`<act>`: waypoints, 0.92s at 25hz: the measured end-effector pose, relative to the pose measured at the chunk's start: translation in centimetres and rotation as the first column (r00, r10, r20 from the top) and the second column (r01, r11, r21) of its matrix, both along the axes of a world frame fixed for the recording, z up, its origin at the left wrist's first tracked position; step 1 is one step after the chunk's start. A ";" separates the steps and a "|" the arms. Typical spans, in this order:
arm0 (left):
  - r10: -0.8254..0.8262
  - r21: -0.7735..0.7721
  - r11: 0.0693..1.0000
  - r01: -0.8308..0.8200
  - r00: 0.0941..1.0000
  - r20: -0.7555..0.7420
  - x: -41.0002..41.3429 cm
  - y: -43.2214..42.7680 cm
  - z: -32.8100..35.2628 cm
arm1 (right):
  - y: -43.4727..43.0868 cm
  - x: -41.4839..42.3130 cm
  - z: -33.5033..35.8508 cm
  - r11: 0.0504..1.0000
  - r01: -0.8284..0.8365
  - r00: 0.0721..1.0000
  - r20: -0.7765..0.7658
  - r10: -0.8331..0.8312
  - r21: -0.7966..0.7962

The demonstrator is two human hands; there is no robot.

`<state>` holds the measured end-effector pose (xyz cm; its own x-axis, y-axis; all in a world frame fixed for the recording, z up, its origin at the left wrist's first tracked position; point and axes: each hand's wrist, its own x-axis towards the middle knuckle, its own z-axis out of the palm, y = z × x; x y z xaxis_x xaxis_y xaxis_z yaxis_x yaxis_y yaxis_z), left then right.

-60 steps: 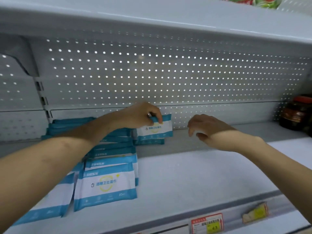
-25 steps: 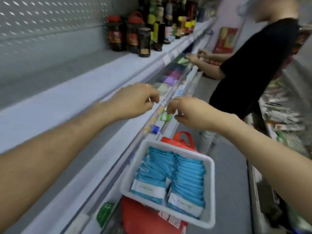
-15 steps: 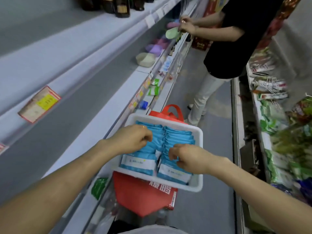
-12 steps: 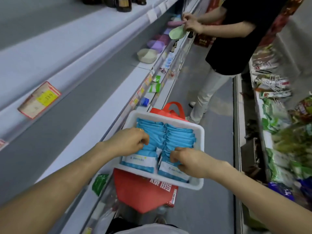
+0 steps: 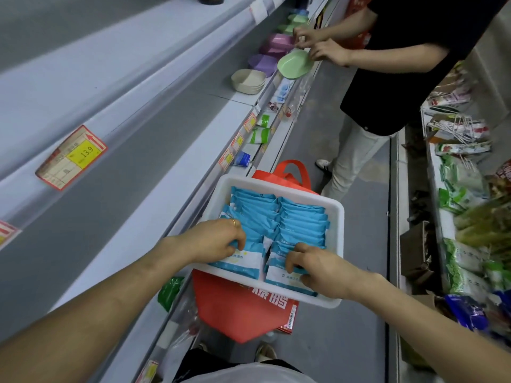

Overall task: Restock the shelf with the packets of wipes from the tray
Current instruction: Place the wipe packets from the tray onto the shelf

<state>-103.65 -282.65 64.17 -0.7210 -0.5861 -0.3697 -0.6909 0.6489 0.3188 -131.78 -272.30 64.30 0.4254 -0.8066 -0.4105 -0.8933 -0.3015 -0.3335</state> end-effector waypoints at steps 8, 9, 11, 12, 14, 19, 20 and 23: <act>0.018 -0.011 1.000 -0.018 0.999 -0.028 0.2 -0.6 0.0 | 0.6 0.3 -0.8 0.994 -0.062 0.995 0.079 0.055 0.085; 0.014 -0.008 1.000 -0.014 1.000 -0.024 0.2 -0.7 -0.1 | 0.6 0.5 -0.9 0.994 -0.066 0.996 0.073 0.060 0.087; 0.006 0.010 1.000 -0.005 1.000 -0.014 0.2 -0.9 -0.4 | 0.6 0.5 -1.2 0.994 -0.060 0.997 0.052 0.055 0.088; 0.002 0.025 1.000 -0.001 1.000 -0.009 0.2 -1.0 -0.6 | 0.6 0.6 -1.2 0.995 -0.059 0.998 0.041 0.056 0.083; -0.004 0.050 0.999 0.004 1.000 0.000 0.1 -1.2 -0.9 | 0.7 0.5 -1.2 0.997 -0.058 0.998 0.031 0.056 0.060; -0.010 0.051 0.999 0.010 1.000 -0.002 -0.2 -1.3 -1.0 | 0.8 -0.6 -0.2 1.000 -0.001 0.999 0.051 0.001 -0.001; -0.012 0.044 0.999 0.012 1.000 -0.005 -0.3 -1.3 -1.0 | 0.7 -1.0 0.0 1.000 0.015 0.998 0.057 -0.014 -0.015; -0.028 0.035 0.999 0.029 0.999 -0.015 -0.4 -1.2 -1.1 | 0.4 -1.7 0.8 0.998 0.051 0.995 0.088 -0.047 -0.043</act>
<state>-104.02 -283.88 63.05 -0.7427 -0.5518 -0.3793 -0.6674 0.6565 0.3516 -133.50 -271.88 65.13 0.4171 -0.8445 -0.3360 -0.8755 -0.2742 -0.3978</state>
